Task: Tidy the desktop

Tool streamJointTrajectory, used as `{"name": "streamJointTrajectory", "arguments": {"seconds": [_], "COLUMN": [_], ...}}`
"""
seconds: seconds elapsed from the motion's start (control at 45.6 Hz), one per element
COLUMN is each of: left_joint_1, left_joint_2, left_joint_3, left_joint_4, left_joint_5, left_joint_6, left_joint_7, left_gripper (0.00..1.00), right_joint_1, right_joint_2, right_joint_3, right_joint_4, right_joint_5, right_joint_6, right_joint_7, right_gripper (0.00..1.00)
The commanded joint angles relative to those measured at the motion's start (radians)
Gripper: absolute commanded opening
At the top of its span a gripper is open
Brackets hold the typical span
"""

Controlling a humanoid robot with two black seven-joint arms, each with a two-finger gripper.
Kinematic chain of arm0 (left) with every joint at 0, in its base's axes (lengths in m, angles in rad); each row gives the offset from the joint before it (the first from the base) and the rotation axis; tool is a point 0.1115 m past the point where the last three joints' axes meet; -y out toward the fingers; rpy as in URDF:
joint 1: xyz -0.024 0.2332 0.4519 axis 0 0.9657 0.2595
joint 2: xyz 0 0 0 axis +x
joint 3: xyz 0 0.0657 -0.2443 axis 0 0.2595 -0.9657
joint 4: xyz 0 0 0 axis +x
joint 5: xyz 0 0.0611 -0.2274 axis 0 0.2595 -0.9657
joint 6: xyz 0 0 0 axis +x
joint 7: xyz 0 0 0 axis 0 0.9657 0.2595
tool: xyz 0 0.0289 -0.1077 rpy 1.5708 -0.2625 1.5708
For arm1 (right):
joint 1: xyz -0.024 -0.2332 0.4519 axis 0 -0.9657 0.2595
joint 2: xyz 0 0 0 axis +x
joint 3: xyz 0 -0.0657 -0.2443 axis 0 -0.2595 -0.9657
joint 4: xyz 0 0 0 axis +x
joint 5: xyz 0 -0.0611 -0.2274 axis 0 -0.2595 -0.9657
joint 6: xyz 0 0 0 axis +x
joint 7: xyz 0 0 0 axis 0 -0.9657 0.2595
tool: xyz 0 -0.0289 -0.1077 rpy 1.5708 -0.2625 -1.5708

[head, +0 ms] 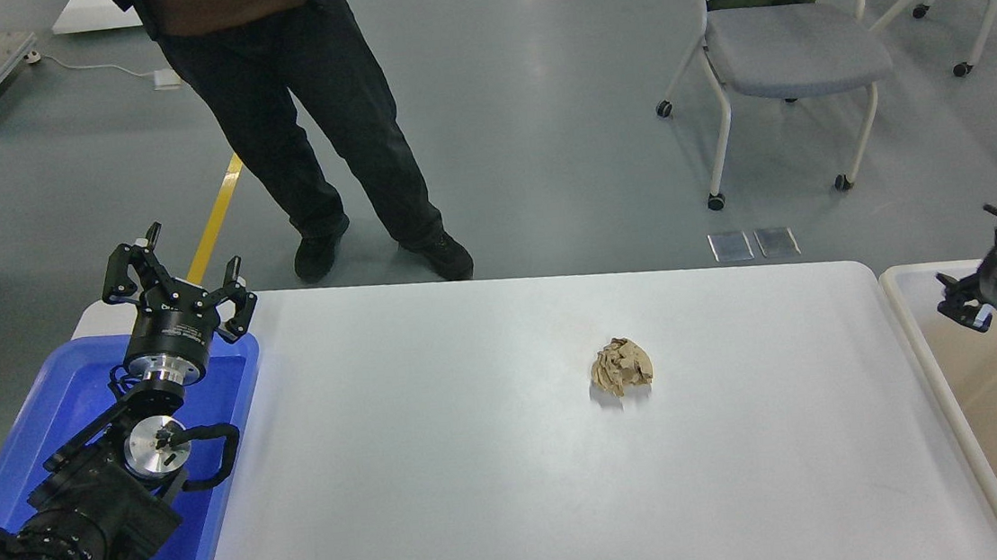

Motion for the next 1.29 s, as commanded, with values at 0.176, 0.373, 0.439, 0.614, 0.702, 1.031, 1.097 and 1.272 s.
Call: {"name": "streamJointTrajectory", "arguments": {"seconds": [0.176, 0.373, 0.439, 0.614, 0.702, 1.031, 1.097, 1.272], "left_joint_1": [0.0, 0.0, 0.0, 0.0, 0.0, 0.0, 0.0, 0.0], "left_joint_2": [0.0, 0.0, 0.0, 0.0, 0.0, 0.0, 0.0, 0.0], "left_joint_3": [0.0, 0.0, 0.0, 0.0, 0.0, 0.0, 0.0, 0.0], "left_joint_4": [0.001, 0.001, 0.001, 0.001, 0.001, 0.001, 0.001, 0.001], "left_joint_5": [0.0, 0.0, 0.0, 0.0, 0.0, 0.0, -0.002, -0.002], "left_joint_6": [0.0, 0.002, 0.002, 0.002, 0.002, 0.002, 0.002, 0.002], "left_joint_7": [-0.001, -0.001, -0.001, -0.001, -0.001, -0.001, -0.001, -0.001], "left_gripper": [1.0, 1.0, 1.0, 1.0, 1.0, 1.0, 1.0, 1.0], "right_joint_1": [0.013, 0.004, 0.004, 0.004, 0.001, -0.013, -0.018, -0.041], "right_joint_2": [0.029, 0.11, 0.149, 0.25, 0.293, 0.368, 0.368, 0.366], "right_joint_3": [0.112, 0.236, 0.28, 0.346, 0.391, 0.435, 0.435, 0.434], "right_joint_4": [0.242, 0.272, 0.264, 0.255, 0.237, 0.14, 0.135, 0.124], "right_joint_5": [0.005, 0.004, 0.002, 0.001, 0.001, 0.001, 0.001, -0.002], "right_joint_6": [0.214, 0.254, 0.252, 0.251, 0.251, 0.255, 0.257, 0.261], "right_joint_7": [0.0, 0.0, 0.0, 0.0, 0.002, 0.002, 0.002, 0.002], "right_gripper": [1.0, 1.0, 1.0, 1.0, 1.0, 1.0, 1.0, 1.0]}}
